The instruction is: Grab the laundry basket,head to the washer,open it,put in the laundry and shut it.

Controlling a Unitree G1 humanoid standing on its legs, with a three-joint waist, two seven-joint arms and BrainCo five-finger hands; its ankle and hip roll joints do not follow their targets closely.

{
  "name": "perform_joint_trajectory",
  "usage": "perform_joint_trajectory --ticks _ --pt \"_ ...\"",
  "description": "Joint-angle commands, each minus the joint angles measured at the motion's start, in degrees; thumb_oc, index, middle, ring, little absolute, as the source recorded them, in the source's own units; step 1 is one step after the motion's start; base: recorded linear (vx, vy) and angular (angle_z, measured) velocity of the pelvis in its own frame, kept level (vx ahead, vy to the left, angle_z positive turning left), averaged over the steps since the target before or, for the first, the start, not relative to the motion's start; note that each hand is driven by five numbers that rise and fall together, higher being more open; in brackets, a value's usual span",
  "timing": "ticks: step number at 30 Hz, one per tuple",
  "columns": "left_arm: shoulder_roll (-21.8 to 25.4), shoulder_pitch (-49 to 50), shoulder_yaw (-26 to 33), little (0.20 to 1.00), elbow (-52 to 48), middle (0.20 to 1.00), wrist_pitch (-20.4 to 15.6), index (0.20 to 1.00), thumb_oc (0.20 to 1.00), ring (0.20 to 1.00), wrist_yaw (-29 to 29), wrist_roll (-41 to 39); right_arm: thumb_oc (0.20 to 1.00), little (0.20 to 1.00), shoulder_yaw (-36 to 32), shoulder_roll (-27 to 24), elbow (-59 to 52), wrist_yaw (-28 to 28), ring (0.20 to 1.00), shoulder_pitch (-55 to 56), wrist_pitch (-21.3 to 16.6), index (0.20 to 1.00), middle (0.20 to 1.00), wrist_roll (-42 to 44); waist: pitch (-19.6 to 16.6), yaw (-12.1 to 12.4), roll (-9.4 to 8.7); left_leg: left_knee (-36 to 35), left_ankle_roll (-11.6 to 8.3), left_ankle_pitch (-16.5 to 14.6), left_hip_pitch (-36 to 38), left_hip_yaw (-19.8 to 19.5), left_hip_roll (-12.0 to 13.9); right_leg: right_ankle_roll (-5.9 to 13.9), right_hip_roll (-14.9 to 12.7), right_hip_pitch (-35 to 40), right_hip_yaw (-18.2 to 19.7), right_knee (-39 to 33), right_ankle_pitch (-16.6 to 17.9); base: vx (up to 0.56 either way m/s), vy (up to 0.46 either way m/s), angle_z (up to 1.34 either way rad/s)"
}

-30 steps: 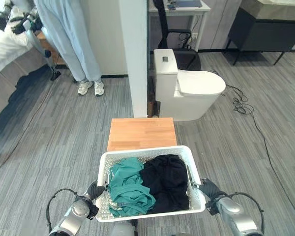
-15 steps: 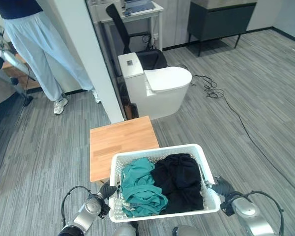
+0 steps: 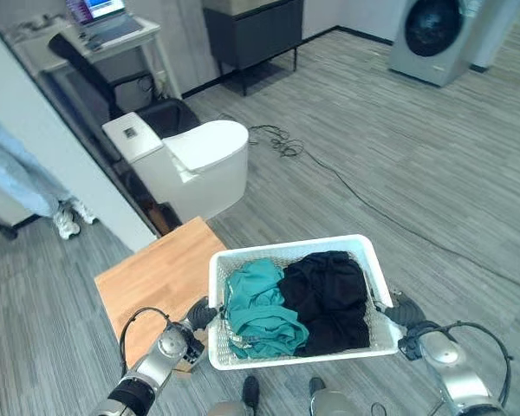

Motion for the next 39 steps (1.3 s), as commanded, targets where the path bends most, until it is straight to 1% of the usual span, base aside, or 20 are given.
perform_joint_trajectory --ticks 1,2,6,8,9,10,11,12,13,15,16,20,29,32,33,34,35,37,38,39 --pt "0.65 -3.74 1.31 0.2 -3.63 0.2 -6.53 0.2 0.2 0.2 0.27 -2.71 0.2 0.2 0.97 2.22 -2.14 2.02 0.2 -4.39 -5.75 0.2 0.2 7.51 -0.8 1.86 -2.48 4.55 0.65 -4.39 -3.18 -0.31 -1.1 2.39 -0.52 6.95 -2.71 -8.36 2.8 -0.06 0.281 -0.42" --pt "0.74 -3.52 1.35 0.2 -3.53 0.2 -6.45 0.2 0.2 0.2 0.03 -2.6 0.2 0.2 1.56 2.69 -2.08 2.41 0.2 -4.47 -5.66 0.2 0.2 8.5 -0.62 1.9 -2.29 4.2 1.1 -4.67 -2.87 0.69 -1.44 3.32 -1.12 5.89 -1.37 -8.53 3.81 -0.05 0.245 -0.27" --pt "0.76 -2.76 2.42 0.2 -3.66 0.2 -6.12 0.2 0.2 0.2 0.16 -3.27 0.2 0.2 2.0 3.81 -1.85 2.46 0.2 -4.89 -5.78 0.2 0.2 10.49 -0.44 2.3 -2.34 3.4 1.71 -4.95 -2.53 2.49 -1.73 4.87 -1.96 4.34 -0.19 -9.5 6.07 -0.03 0.124 -0.45" --pt "1.32 -2.27 3.42 0.2 -4.2 0.2 -5.9 0.2 0.2 0.2 0.43 -3.88 0.2 0.2 2.45 4.11 -1.87 2.73 0.2 -5.37 -5.72 0.2 0.2 11.15 0.21 3.19 -2.92 4.35 1.65 -5.47 -2.77 3.8 -1.29 4.82 -1.73 3.08 -2.09 -8.93 6.61 -0.06 0.008 -0.39" --pt "1.65 -2.03 4.07 0.2 -4.45 0.2 -5.7 0.2 0.2 0.2 0.53 -4.06 0.2 0.2 2.78 4.05 -1.79 2.89 0.2 -5.73 -5.7 0.2 0.2 11.18 0.7 4.42 -3.26 5.12 1.51 -6.16 -2.54 4.87 -0.68 4.38 -1.78 2.77 -7.18 -7.26 5.91 -0.07 -0.015 -0.4" --pt "1.92 -1.93 4.59 0.2 -4.58 0.2 -5.41 0.2 0.2 0.2 0.43 -4.06 0.2 0.2 3.17 4.26 -1.68 3.02 0.2 -6.18 -5.68 0.2 0.2 11.42 0.73 5.28 -3.49 5.5 1.37 -6.35 -2.49 5.47 -0.27 3.26 -1.46 2.96 -12.01 -5.48 4.6 -0.06 -0.012 -0.7" --pt "1.95 -1.95 4.63 0.2 -4.6 0.2 -5.39 0.2 0.2 0.2 0.43 -4.06 0.2 0.2 3.19 4.28 -1.67 3.02 0.2 -6.24 -5.68 0.2 0.2 11.42 0.65 5.22 -3.53 5.46 1.32 -6.11 -2.7 5.45 -0.26 3.22 -1.46 2.76 -12.03 -5.52 4.77 -0.06 0.022 -1.08" --pt "2.18 -1.45 5.46 0.2 -4.21 0.2 -5.07 0.2 0.2 0.2 0.36 -4.36 0.2 0.2 4.17 4.36 -0.96 3.43 0.2 -7.11 -5.74 0.2 0.2 11.83 0.33 5.65 -4.11 5.2 1.47 -5.98 -2.48 6.63 -0.03 1.93 0.3 3.46 -16.71 -3.09 2.71 -0.05 0.028 -0.92" --pt "2.13 -0.78 6.01 0.2 -4.24 0.2 -4.78 0.2 0.2 0.2 0.12 -4.9 0.2 0.2 4.56 4.43 -0.46 3.86 0.2 -7.31 -5.63 0.2 0.2 12.25 0.07 6.1 -4.64 5.11 1.6 -5.86 -2.51 7.38 -0.07 1.39 1.4 3.97 -18.26 -2.62 1.93 -0.03 0.028 -0.45" --pt "2.38 0.23 6.83 0.2 -4.05 0.2 -4.4 0.2 0.2 0.2 -0.1 -5.57 0.2 0.2 5.63 4.3 -0.47 4.22 0.2 -7.64 -5.48 0.2 0.2 11.9 -0.07 6.48 -5.58 4.57 1.62 -5.54 -2.0 8.57 -0.29 0.4 2.84 4.5 -18.62 -3.84 1.46 0.05 -0.026 -0.31" --pt "1.57 0.97 6.61 0.2 -1.78 0.2 -4.34 0.2 0.2 0.2 -0.09 -5.05 0.2 0.2 6.43 4.32 0.19 4.43 0.2 -7.15 -5.67 0.2 0.2 12.28 -0.24 5.93 -5.98 4.27 1.31 -5.25 -1.19 8.71 -0.36 -0.7 3.69 5.38 -17.03 -5.56 2.02 0.07 -0.04 -0.57" --pt "0.19 3.39 8.02 0.2 -0.41 0.2 -4.23 0.2 0.2 0.2 0.08 -6.54 0.2 0.2 7.69 3.76 1.44 5.28 0.2 -6.39 -5.34 0.2 0.2 10.4 -0.76 5.2 -5.87 2.82 0.91 -5.82 2.11 9.44 0.2 -1.43 4.43 7.74 -16.51 -8.78 2.92 0.09 -0.066 -0.18" --pt "-2.06 1.53 6.65 0.2 2.15 0.2 -3.25 0.2 0.2 0.2 0.08 -5.9 0.2 0.2 6.98 2.56 -0.6 5.98 0.2 -5.28 -4.31 0.2 0.2 10.13 -1.04 2.89 -5.58 3.5 -0.04 -5.94 3.07 7.77 0.67 -2.44 5.02 9.34 -14.96 -10.0 2.9 0.06 -0.081 0.0" --pt "-2.16 -0.33 6.2 0.2 2.72 0.2 -3.36 0.2 0.2 0.2 0.52 -6.17 0.2 0.2 6.99 1.6 -1.15 6.41 0.2 -5.28 -4.23 0.2 0.2 10.62 -0.46 2.49 -5.91 7.81 -0.77 -7.05 1.79 6.89 0.91 -3.0 5.02 9.47 -15.05 -9.46 2.43 0.04 -0.139 0.12" --pt "-2.05 -1.56 5.87 0.2 3.1 0.2 -3.44 0.2 0.2 0.2 0.69 -6.42 0.2 0.2 7.11 1.17 -1.38 7.03 0.2 -5.14 -4.02 0.2 0.2 11.09 0.04 2.63 -6.25 11.94 -1.18 -7.63 0.38 6.69 1.12 -3.38 5.06 9.81 -15.08 -9.36 2.38 0.06 -0.176 0.06" --pt "-1.88 -2.24 5.68 0.2 2.94 0.2 -3.45 0.2 0.2 0.2 0.86 -6.35 0.2 0.2 7.16 0.85 -1.83 7.37 0.2 -4.7 -4.08 0.2 0.2 11.5 0.49 2.87 -6.71 15.33 -1.52 -7.03 -0.8 6.46 1.36 -3.76 5.21 10.36 -14.93 -9.35 2.34 0.05 -0.185 0.04" --pt "-1.71 -3.02 5.27 0.2 2.76 0.2 -3.28 0.2 0.2 0.2 0.77 -6.1 0.2 0.2 7.08 0.36 -2.67 7.58 0.2 -4.21 -4.03 0.2 0.2 11.53 1.18 3.25 -7.08 19.14 -1.99 -5.78 -2.64 5.94 1.92 -4.24 5.58 11.05 -14.79 -9.43 2.32 0.03 -0.193 0.01" --pt "-1.41 -4.55 4.14 0.2 2.83 0.2 -2.88 0.2 0.2 0.2 0.28 -5.83 0.2 0.2 6.48 -0.7 -4.21 7.91 0.2 -3.34 -3.77 0.2 0.2 10.94 2.71 4.07 -7.56 29.36 -3.07 -1.2 -7.67 3.71 2.79 -5.37 6.6 12.49 -14.9 -9.79 2.2 0.01 -0.207 0.08" --pt "-1.42 -5.23 3.69 0.2 3.06 0.2 -2.78 0.2 0.2 0.2 0.27 -5.93 0.2 0.2 6.23 -1.27 -4.49 7.77 0.2 -3.26 -3.87 0.2 0.2 10.95 3.47 4.51 -7.85 32.31 -3.15 0.81 -9.33 2.64 2.56 -5.67 6.66 13.02 -14.78 -9.72 2.19 0.03 -0.16 0.24" --pt "-1.59 -5.97 3.32 0.2 3.25 0.2 -2.75 0.2 0.2 0.2 0.27 -6.03 0.2 0.2 5.89 -1.64 -4.77 7.88 0.2 -3.14 -3.97 0.2 0.2 11.15 4.06 4.7 -7.92 35.36 -3.05 1.53 -11.22 1.03 1.82 -5.98 6.82 13.37 -14.84 -9.64 2.03 0.04 -0.111 0.11"
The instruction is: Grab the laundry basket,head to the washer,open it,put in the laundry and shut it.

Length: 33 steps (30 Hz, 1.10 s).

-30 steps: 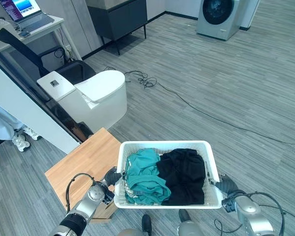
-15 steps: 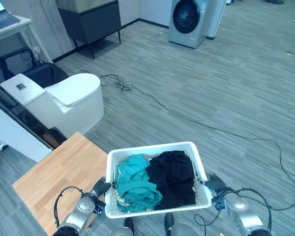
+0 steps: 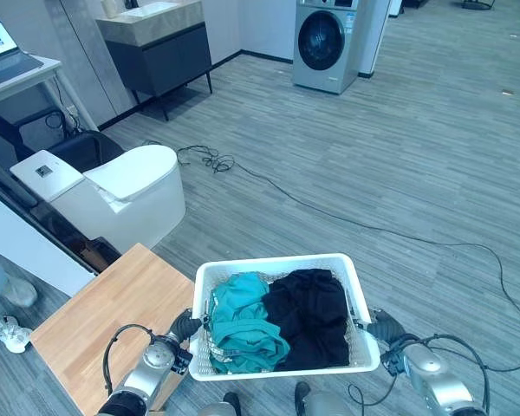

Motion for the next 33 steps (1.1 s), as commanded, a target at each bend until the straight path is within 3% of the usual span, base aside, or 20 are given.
perform_joint_trajectory --ticks 1,5,6,7,8,11,14,15,17,25,27,29,30,31,32,33 --pt "-2.27 -7.12 0.21 0.2 -1.34 0.2 -3.32 0.2 0.2 0.2 0.21 -1.64 0.2 0.2 -0.84 -2.35 -9.28 3.78 0.2 -2.7 -4.47 0.2 0.2 3.48 2.6 0.42 -2.12 12.01 4.53 3.33 -5.67 -3.38 -5.59 4.0 3.32 15.76 1.39 -20.92 6.29 0.08 -0.072 -0.14" --pt "-1.39 -7.19 0.93 0.2 -1.73 0.2 -3.4 0.2 0.2 0.2 0.63 -2.05 0.2 0.2 -1.61 -2.96 -10.45 3.48 0.2 -2.82 -4.43 0.2 0.2 2.78 1.94 1.39 -2.3 4.03 4.79 2.26 -8.6 -4.27 -7.51 4.41 3.24 16.87 2.13 -21.55 5.01 0.15 0.001 -0.16" --pt "-1.03 -6.8 1.62 0.2 -1.65 0.2 -3.51 0.2 0.2 0.2 0.67 -2.05 0.2 0.2 -1.86 -3.08 -10.72 3.73 0.2 -2.88 -4.55 0.2 0.2 2.75 1.28 1.94 -2.16 -4.03 5.08 1.82 -9.05 -2.57 -6.89 4.83 3.56 17.74 2.35 -22.04 4.38 0.38 0.05 -0.37" --pt "-0.38 -6.04 2.37 0.2 -1.78 0.2 -3.81 0.2 0.2 0.2 0.73 -1.48 0.2 0.2 -1.45 -2.84 -10.27 3.46 0.2 -3.23 -5.6 0.2 0.2 1.86 0.5 3.8 -1.06 -15.34 4.93 6.15 -10.61 -0.14 -5.62 5.12 5.19 20.12 3.05 -22.23 2.87 0.51 0.059 -0.23" --pt "-0.18 -5.63 2.58 0.2 -1.75 0.2 -3.82 0.2 0.2 0.2 0.69 -1.08 0.2 0.2 -1.11 -2.54 -10.13 3.35 0.2 -3.38 -5.92 0.2 0.2 1.09 0.27 4.95 -0.86 -19.34 4.92 8.03 -10.39 0.64 -5.7 5.24 5.32 21.36 3.51 -22.05 1.94 0.4 0.04 0.04" --pt "0.59 -4.29 3.35 0.2 -2.94 0.2 -4.08 0.2 0.2 0.2 0.47 -1.11 0.2 0.2 -0.05 -1.37 -9.87 2.99 0.2 -6.07 -6.35 0.2 0.2 -1.38 -0.47 7.4 -0.39 -22.69 4.25 11.33 -11.38 0.27 -5.63 5.21 4.95 25.53 5.81 -20.81 -1.2 0.43 0.084 -0.71" --pt "1.92 -1.25 5.82 0.2 -5.18 0.2 -4.14 0.2 0.2 0.2 0.78 -1.74 0.2 0.2 0.4 -0.52 -11.35 3.93 0.2 -6.21 -5.85 0.2 0.2 -2.19 -2.37 7.88 -1.09 -22.71 5.99 10.86 -8.74 -0.98 -6.33 6.17 3.35 26.25 6.46 -19.11 -2.34 0.26 0.111 -0.42" --pt "2.45 -1.03 5.97 0.2 -5.17 0.2 -4.32 0.2 0.2 0.2 0.67 -1.55 0.2 0.2 0.52 0.02 -10.95 4.31 0.2 -6.2 -6.08 0.2 0.2 -1.11 -2.75 8.06 -1.93 -22.16 6.09 10.9 -8.31 -0.24 -6.58 6.98 2.49 26.01 6.34 -17.49 -1.24 0.52 0.189 -0.66" --pt "3.29 1.32 7.69 0.2 -5.91 0.2 -4.49 0.2 0.2 0.2 0.67 -0.87 0.2 0.2 1.18 2.07 -8.7 5.16 0.2 -6.06 -6.79 0.2 0.2 1.97 -3.9 9.49 -4.05 -20.11 7.63 7.82 -6.46 0.82 -7.59 9.86 0.27 25.18 7.74 -13.45 2.06 0.47 0.153 -0.63" --pt "2.98 4.66 8.56 0.2 -5.83 0.2 -4.55 0.2 0.2 0.2 -0.09 -2.45 0.2 0.2 2.12 3.55 -7.46 6.06 0.2 -4.72 -6.43 0.2 0.2 1.98 -5.19 10.46 -6.7 -19.88 9.65 3.32 -3.3 0.87 -11.1 14.22 -3.07 24.22 9.14 -10.06 15.11 0.25 0.098 -0.09" --pt "2.83 5.0 8.65 0.2 -5.77 0.2 -4.44 0.2 0.2 0.2 -0.13 -2.48 0.2 0.2 2.3 3.8 -7.68 6.08 0.2 -4.76 -6.39 0.2 0.2 1.91 -5.29 10.52 -6.72 -19.67 9.81 2.71 -3.01 0.78 -11.36 14.88 -3.45 23.74 9.27 -8.92 16.81 0.14 0.084 0.06" --pt "2.74 6.19 9.28 0.2 -6.01 0.2 -4.23 0.2 0.2 0.2 -0.24 -2.78 0.2 0.2 2.09 3.55 -7.56 6.25 0.2 -4.62 -6.19 0.2 0.2 1.75 -5.28 10.21 -5.97 -19.32 10.51 0.65 -1.09 -0.1 -11.16 16.85 -3.52 19.81 9.05 -0.43 22.5 0.19 0.134 0.08" --pt "2.78 6.58 9.49 0.2 -6.44 0.2 -4.14 0.2 0.2 0.2 -0.2 -3.1 0.2 0.2 1.99 3.56 -8.06 6.34 0.2 -4.75 -5.94 0.2 0.2 1.67 -4.86 9.86 -5.11 -19.35 10.98 0.11 0.01 -0.6 -10.83 16.81 -3.48 17.86 8.22 3.77 24.7 0.1 0.094 0.1" --pt "2.76 6.61 9.52 0.2 -6.48 0.2 -4.11 0.2 0.2 0.2 -0.2 -3.1 0.2 0.2 2.0 3.52 -8.1 6.34 0.2 -4.75 -5.91 0.2 0.2 1.67 -4.85 9.8 -5.08 -19.31 10.95 0.11 -0.05 -0.63 -10.82 16.74 -3.44 17.68 8.16 4.08 24.6 0.15 0.201 0.14" --pt "2.74 6.92 9.71 0.2 -6.68 0.2 -3.82 0.2 0.2 0.2 -0.11 -3.21 0.2 0.2 1.71 3.53 -8.64 6.27 0.2 -5.07 -5.6 0.2 0.2 1.64 -3.46 8.33 -2.95 -19.87 12.04 -0.96 3.46 -1.11 -9.63 15.38 -3.17 12.21 4.81 12.44 26.4 0.15 0.212 0.14" --pt "2.68 7.01 9.69 0.2 -6.57 0.2 -3.85 0.2 0.2 0.2 0.06 -3.01 0.2 0.2 1.59 3.46 -8.56 6.24 0.2 -5.22 -5.62 0.2 0.2 1.8 -2.54 7.08 -1.83 -20.29 12.47 -1.19 5.18 -1.44 -8.92 14.7 -2.71 9.22 3.34 16.43 25.42 0.15 0.21 0.05"
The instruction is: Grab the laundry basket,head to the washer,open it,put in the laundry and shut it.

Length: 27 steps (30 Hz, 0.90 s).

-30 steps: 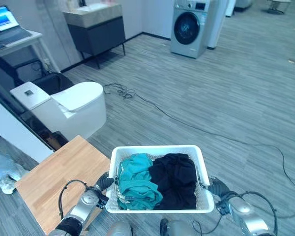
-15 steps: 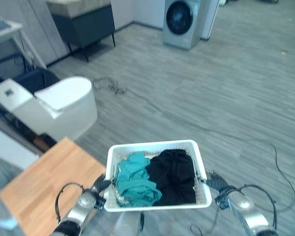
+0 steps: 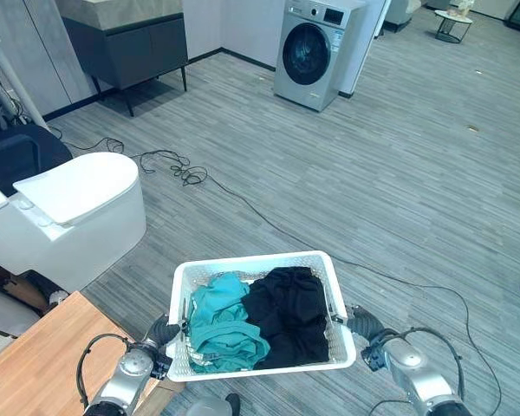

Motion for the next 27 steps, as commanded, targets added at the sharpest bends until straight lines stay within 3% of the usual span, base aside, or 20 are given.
perform_joint_trajectory --ticks 1,2,3,4,5,7,9,10,12,14,16,18,19,20,22,24,26,27 --pt "0.12 -0.55 2.15 0.2 -4.31 0.2 -3.47 0.2 0.2 0.2 0.46 -1.22 0.2 0.2 -1.21 -0.83 -8.65 3.8 0.2 -2.39 -5.48 0.2 0.2 4.07 1.32 -2.2 4.03 0.47 -3.3 0.33 -2.3 -2.69 2.91 -3.9 -0.13 -3.79 -4.7 1.6 27.76 0.14 0.104 -0.02" --pt "-0.11 -0.49 1.71 0.2 -4.58 0.2 -3.27 0.2 0.2 0.2 0.51 -0.78 0.2 0.2 -1.32 -0.7 -8.17 3.22 0.2 -2.69 -5.81 0.2 0.2 4.18 1.91 -3.08 5.07 0.63 -2.99 -0.4 -1.12 -3.25 3.47 -4.65 0.75 -6.81 -5.71 4.13 25.11 0.2 0.068 0.09" --pt "-0.21 -1.16 1.3 0.2 -4.67 0.2 -2.82 0.2 0.2 0.2 0.4 -0.24 0.2 0.2 -2.02 -0.71 -8.23 3.13 0.2 -2.09 -5.62 0.2 0.2 4.17 2.44 -5.17 5.75 0.74 -2.95 -1.07 0.59 -4.9 3.5 -5.27 3.15 -10.74 -5.45 5.5 19.95 0.41 0.122 0.1" --pt "0.08 -2.09 1.54 0.2 -4.31 0.2 -3.07 0.2 0.2 0.2 0.77 0.59 0.2 0.2 -2.67 -0.98 -8.65 3.76 0.2 -1.2 -5.44 0.2 0.2 4.49 3.25 -7.24 6.09 1.07 -3.23 -1.93 3.6 -5.78 3.35 -7.16 3.7 -15.54 -7.31 1.5 16.33 0.45 0.083 0.39" --pt "0.23 -2.71 1.64 0.2 -4.09 0.2 -3.27 0.2 0.2 0.2 0.88 0.97 0.2 0.2 -3.06 -1.31 -8.59 4.09 0.2 -0.93 -5.55 0.2 0.2 4.98 3.58 -8.19 5.55 1.69 -3.74 -3.65 5.68 -6.0 2.42 -7.65 2.27 -16.09 -10.11 -5.11 14.17 0.44 0.046 0.53" --pt "-0.05 -3.61 1.04 0.2 -3.93 0.2 -3.19 0.2 0.2 0.2 1.12 1.51 0.2 0.2 -3.04 -1.93 -7.99 3.53 0.2 -0.9 -5.83 0.2 0.2 5.23 4.21 -9.45 5.33 5.26 -5.49 -5.93 7.01 -7.04 1.76 -7.92 1.63 -16.72 -13.1 -13.46 13.15 0.33 -0.038 0.42" --pt "-0.16 -4.48 0.76 0.2 -3.96 0.2 -3.19 0.2 0.2 0.2 1.39 2.05 0.2 0.2 -3.07 -2.34 -7.58 3.1 0.2 -0.78 -5.96 0.2 0.2 5.48 4.86 -10.08 5.01 8.37 -6.49 -7.17 7.52 -7.77 1.38 -7.99 1.74 -17.38 -12.97 -17.35 13.19 0.26 -0.089 0.07" --pt "-0.69 -6.25 -0.12 0.2 -3.2 0.2 -3.5 0.2 0.2 0.2 1.61 2.46 0.2 0.2 -2.6 -2.81 -6.93 2.58 0.2 -0.95 -5.8 0.2 0.2 5.58 5.39 -10.86 4.58 11.3 -7.3 -9.37 8.25 -8.76 1.21 -7.85 1.66 -18.43 -11.52 -21.43 13.89 0.2 -0.081 0.21" --pt "-1.5 -7.58 -0.85 0.2 -1.83 0.2 -3.43 0.2 0.2 0.2 1.93 2.4 0.2 0.2 -1.86 -2.82 -5.62 2.0 0.2 -1.98 -6.02 0.2 0.2 5.57 5.64 -11.11 4.74 12.17 -7.83 -9.62 8.76 -9.2 1.52 -7.75 1.62 -19.28 -11.01 -23.21 14.87 0.3 -0.158 0.45" --pt "-2.42 -8.28 -1.32 0.2 -0.81 0.2 -3.43 0.2 0.2 0.2 2.47 2.16 0.2 0.2 -1.38 -2.71 -5.61 1.95 0.2 -2.27 -5.64 0.2 0.2 5.55 5.77 -12.03 5.35 13.09 -8.97 -9.09 10.19 -10.95 3.03 -7.51 1.99 -21.55 -10.48 -22.22 15.7 0.3 -0.19 0.55" --pt "-2.59 -8.31 -1.69 0.2 -0.1 0.2 -3.44 0.2 0.2 0.2 2.48 1.71 0.2 0.2 -1.52 -2.58 -5.82 2.08 0.2 -1.08 -5.54 0.2 0.2 6.72 4.72 -12.46 5.05 14.49 -10.38 -6.95 10.23 -12.34 4.56 -9.08 3.08 -18.88 -9.58 -21.73 14.39 0.29 -0.241 0.45" --pt "-2.82 -8.71 -2.23 0.2 1.48 0.2 -3.64 0.2 0.2 0.2 2.51 1.2 0.2 0.2 -2.12 -3.29 -7.37 2.99 0.2 0.25 -5.4 0.2 0.2 7.96 3.65 -13.52 5.5 14.48 -12.18 -3.61 11.08 -13.66 7.78 -10.7 4.23 -17.35 -10.83 -20.58 11.32 0.33 -0.287 0.34" --pt "-2.85 -8.73 -2.25 0.2 1.51 0.2 -3.67 0.2 0.2 0.2 2.52 1.2 0.2 0.2 -2.15 -3.32 -7.41 3.0 0.2 0.29 -5.4 0.2 0.2 7.97 3.62 -13.72 5.25 14.34 -12.28 -3.13 10.85 -13.9 7.52 -10.78 3.91 -17.38 -10.95 -20.93 11.81 0.32 -0.3 0.42" --pt "-2.63 -9.09 -3.39 0.2 3.18 0.2 -3.43 0.2 0.2 0.2 2.14 2.26 0.2 0.2 -2.34 -4.68 -7.77 3.35 0.2 0.59 -5.35 0.2 0.2 8.37 3.5 -14.36 5.14 22.48 -13.92 5.56 8.16 -13.53 10.11 -12.23 4.91 -15.29 -11.65 -21.15 10.12 0.27 -0.254 0.42" --pt "-1.97 -9.75 -3.93 0.2 3.36 0.2 -3.52 0.2 0.2 0.2 2.3 2.7 0.2 0.2 -2.52 -5.45 -8.58 3.24 0.2 0.76 -5.24 0.2 0.2 9.73 5.02 -13.39 3.75 31.88 -13.43 9.49 2.41 -13.81 8.86 -13.44 5.02 -12.35 -10.64 -22.08 9.23 0.27 -0.308 0.32" --pt "-1.33 -9.98 -3.97 0.2 3.36 0.2 -3.72 0.2 0.2 0.2 2.62 2.75 0.2 0.2 -2.56 -6.57 -8.75 3.15 0.2 0.52 -5.44 0.2 0.2 9.75 7.02 -11.99 2.21 40.47 -12.25 8.83 -2.92 -11.86 6.52 -14.5 4.96 -9.57 -9.82 -23.11 8.66 0.14 -0.249 -0.06" --pt "-0.96 -9.81 -3.88 0.2 2.7 0.2 -3.51 0.2 0.2 0.2 2.56 2.73 0.2 0.2 -2.75 -6.9 -9.37 2.91 0.2 0.43 -5.22 0.2 0.2 9.31 7.68 -11.17 1.86 41.37 -12.03 7.61 -6.73 -10.51 6.22 -14.55 4.81 -8.3 -9.55 -23.59 8.33 0.18 -0.14 -0.29" --pt "-0.55 -10.12 -3.59 0.2 2.37 0.2 -3.51 0.2 0.2 0.2 2.56 2.59 0.2 0.2 -3.24 -7.11 -9.45 2.63 0.2 0.48 -5.09 0.2 0.2 9.24 7.89 -10.24 2.0 37.93 -11.98 5.6 -10.09 -8.49 5.43 -14.35 4.84 -6.19 -9.14 -24.74 7.86 0.35 -0.147 -0.08"
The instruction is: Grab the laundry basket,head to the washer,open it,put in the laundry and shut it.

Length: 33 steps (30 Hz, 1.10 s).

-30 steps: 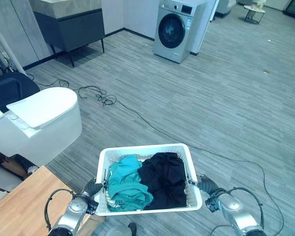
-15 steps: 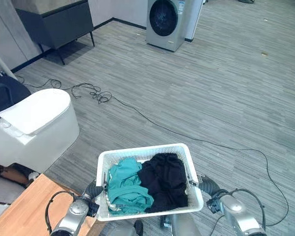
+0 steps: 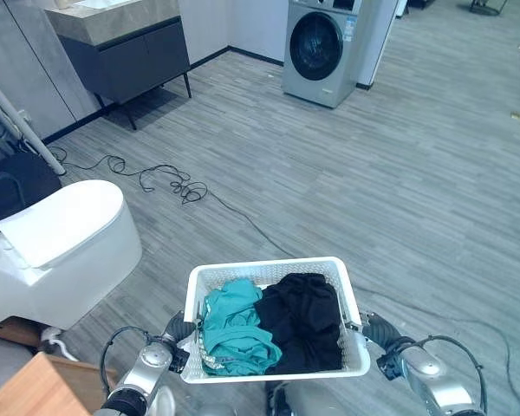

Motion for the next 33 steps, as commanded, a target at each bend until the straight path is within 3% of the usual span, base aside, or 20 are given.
perform_joint_trajectory --ticks 1,2,3,4,5,6,10,12,13,14,15,17,18,19,21,23,25,30,31,33 --pt "3.05 -3.37 1.64 0.2 -4.63 0.2 -3.59 0.2 0.2 0.2 0.19 1.7 0.2 0.2 -2.94 -2.34 -7.96 2.22 0.2 -1.06 -4.35 0.2 0.2 4.26 2.61 1.56 -0.25 -18.15 1.38 9.92 -1.72 6.56 0.37 9.44 -3.74 6.67 6.26 -0.28 -1.36 0.42 -0.098 0.06" --pt "3.34 -3.23 1.85 0.2 -4.64 0.2 -3.77 0.2 0.2 0.2 0.32 1.77 0.2 0.2 -3.12 -2.2 -7.83 2.13 0.2 -0.89 -4.52 0.2 0.2 4.34 2.46 2.31 -0.2 -22.48 1.39 9.6 -3.47 8.9 0.8 9.64 -3.64 8.23 6.25 -1.26 -1.86 0.66 -0.062 0.07" --pt "4.13 -2.97 2.51 0.2 -4.77 0.2 -4.09 0.2 0.2 0.2 0.4 2.47 0.2 0.2 -3.01 -1.73 -6.2 1.27 0.2 -1.3 -5.76 0.2 0.2 3.66 1.67 4.37 1.98 -40.29 1.66 11.17 -6.87 13.53 2.45 10.1 -1.11 11.98 6.13 -3.23 -3.41 0.55 -0.03 -0.09" --pt "4.13 -2.88 2.51 0.2 -4.81 0.2 -4.08 0.2 0.2 0.2 0.4 2.49 0.2 0.2 -2.94 -1.71 -6.02 1.25 0.2 -1.31 -5.9 0.2 0.2 3.65 1.77 4.74 1.51 -42.04 1.75 11.75 -5.61 14.1 2.05 10.22 -1.64 12.43 6.59 -3.53 -3.43 0.73 0.03 -0.17" --pt "4.5 -2.49 2.72 0.2 -5.82 0.2 -4.2 0.2 0.2 0.2 0.14 2.55 0.2 0.2 -2.62 -1.5 -6.12 1.32 0.2 -1.04 -6.06 0.2 0.2 2.01 1.36 5.99 2.48 -51.74 1.72 15.51 -4.7 16.44 2.36 10.73 -0.9 15.51 6.72 -4.93 -4.48 0.51 0.055 -0.24" --pt "4.46 -2.61 2.62 0.2 -6.06 0.2 -4.23 0.2 0.2 0.2 -0.15 2.69 0.2 0.2 -2.44 -1.41 -6.26 1.52 0.2 -1.3 -6.04 0.2 0.2 0.94 1.11 6.51 2.9 -54.61 1.48 16.7 -6.41 17.82 3.05 10.77 -0.75 17.15 6.81 -5.72 -5.06 0.69 0.085 -0.17" --pt "5.57 -0.81 3.72 0.2 -8.15 0.2 -4.47 0.2 0.2 0.2 -0.24 2.31 0.2 0.2 -1.18 -0.49 -6.1 2.39 0.2 -3.94 -5.46 0.2 0.2 -0.37 -0.48 8.61 2.57 -53.3 2.61 16.85 -5.59 14.86 1.8 12.02 -3.01 21.79 8.82 -5.85 -6.69 0.49 0.135 -0.32" --pt "5.86 0.6 4.39 0.2 -8.95 0.2 -4.57 0.2 0.2 0.2 -0.32 3.05 0.2 0.2 -0.34 1.08 -5.55 2.85 0.2 -3.85 -5.38 0.2 0.2 0.1 -1.92 9.4 1.11 -51.4 3.92 16.03 -4.61 13.48 0.61 13.64 -5.26 21.85 9.51 -3.6 -5.25 0.51 0.217 -0.64" --pt "6.33 1.62 5.21 0.2 -9.93 0.2 -4.43 0.2 0.2 0.2 -0.38 3.28 0.2 0.2 0.41 1.98 -4.93 3.32 0.2 -4.7 -5.38 0.2 0.2 0.2 -2.51 10.2 -0.36 -48.74 5.33 13.19 -4.22 14.44 -0.31 16.26 -7.22 20.36 10.69 1.35 -0.65 0.32 0.146 -0.95" --pt "6.32 1.65 5.18 0.2 -9.94 0.2 -4.41 0.2 0.2 0.2 -0.39 3.28 0.2 0.2 0.41 1.98 -4.92 3.32 0.2 -4.67 -5.39 0.2 0.2 0.2 -2.61 10.22 -0.59 -48.61 5.33 12.8 -4.22 14.52 -0.54 16.31 -7.49 20.37 10.7 1.45 -0.94 0.6 0.296 -1.1" --pt "6.58 1.5 5.26 0.2 -10.97 0.2 -4.32 0.2 0.2 0.2 -0.98 3.23 0.2 0.2 1.16 2.91 -5.4 3.78 0.2 -5.41 -4.86 0.2 0.2 0.1 -2.61 10.68 -1.18 -47.36 6.73 10.03 -2.62 15.73 -1.46 19.41 -9.61 17.96 11.04 9.15 7.98 0.44 0.21 -0.97" --pt "6.85 1.34 5.36 0.2 -11.54 0.2 -4.38 0.2 0.2 0.2 -0.51 2.81 0.2 0.2 2.22 3.27 -6.33 4.33 0.2 -5.87 -4.79 0.2 0.2 -0.09 -2.41 10.87 -0.86 -47.16 7.95 7.44 0.27 15.55 -2.21 19.97 -10.99 14.9 9.89 15.75 14.18 0.41 0.229 -0.49" --pt "6.86 1.37 5.39 0.2 -11.59 0.2 -4.35 0.2 0.2 0.2 -0.51 2.81 0.2 0.2 2.24 3.27 -6.35 4.33 0.2 -5.87 -4.77 0.2 0.2 -0.09 -2.36 10.9 -0.89 -47.12 7.97 7.39 0.31 15.61 -2.24 19.97 -11.03 14.85 9.94 15.94 14.09 0.35 0.259 0.04" --pt "7.62 1.63 5.78 0.2 -12.81 0.2 -3.95 0.2 0.2 0.2 -0.45 3.06 0.2 0.2 2.19 3.26 -7.43 4.44 0.2 -5.86 -4.34 0.2 0.2 0.3 -1.37 10.17 0.44 -48.01 8.76 6.16 3.84 14.76 -1.38 19.43 -10.55 10.12 7.85 23.79 16.64 0.33 0.167 0.12" --pt "7.91 0.32 4.52 0.2 -12.96 0.2 -3.74 0.2 0.2 0.2 -0.81 3.92 0.2 0.2 2.0 3.25 -7.44 4.24 0.2 -5.84 -4.5 0.2 0.2 0.89 0.83 7.73 1.45 -48.36 9.2 4.57 7.41 11.9 -1.48 19.36 -4.62 2.77 8.87 29.7 11.76 0.36 0.159 0.31" --pt "8.04 -0.5 4.69 0.2 -12.88 0.2 -4.04 0.2 0.2 0.2 -0.61 3.47 0.2 0.2 2.41 3.14 -8.16 4.72 0.2 -6.28 -4.62 0.2 0.2 0.89 1.59 6.13 2.27 -48.36 8.92 3.46 10.93 11.56 -1.22 17.12 -8.4 -2.11 2.66 26.79 8.81 0.26 0.141 0.95" --pt "7.96 -0.92 4.77 0.2 -12.85 0.2 -3.93 0.2 0.2 0.2 -0.41 3.22 0.2 0.2 2.16 2.71 -8.74 5.15 0.2 -5.74 -4.42 0.2 0.2 1.36 2.31 4.19 2.27 -47.41 8.11 2.13 13.8 9.5 -1.98 16.36 -7.46 -4.83 0.84 21.75 5.95 0.38 0.06 0.84" --pt "6.76 -2.74 3.01 0.2 -9.57 0.2 -4.28 0.2 0.2 0.2 -0.31 3.92 0.2 0.2 1.34 2.24 -8.15 4.78 0.2 -3.15 -4.71 0.2 0.2 2.02 2.56 0.82 0.86 -47.51 5.83 0.02 19.11 4.97 -3.3 16.24 -5.14 -7.92 3.15 1.48 5.97 0.41 -0.066 0.44" --pt "6.69 -2.78 2.95 0.2 -9.46 0.2 -4.34 0.2 0.2 0.2 -0.28 3.92 0.2 0.2 1.33 2.2 -8.13 4.78 0.2 -3.11 -4.73 0.2 0.2 2.03 2.56 0.71 1.18 -47.6 5.77 -0.13 19.33 4.79 -2.99 16.19 -4.88 -7.46 2.9 0.93 6.1 0.31 -0.079 0.77" --pt "5.64 -3.02 2.39 0.2 -8.02 0.2 -4.53 0.2 0.2 0.2 -0.09 4.38 0.2 0.2 0.42 1.69 -9.35 5.36 0.2 -0.92 -4.23 0.2 0.2 2.79 2.01 -1.17 0.89 -47.95 4.26 0.87 21.53 1.31 -2.62 16.94 -4.88 -8.89 5.44 -4.61 9.18 0.43 -0.149 0.8"
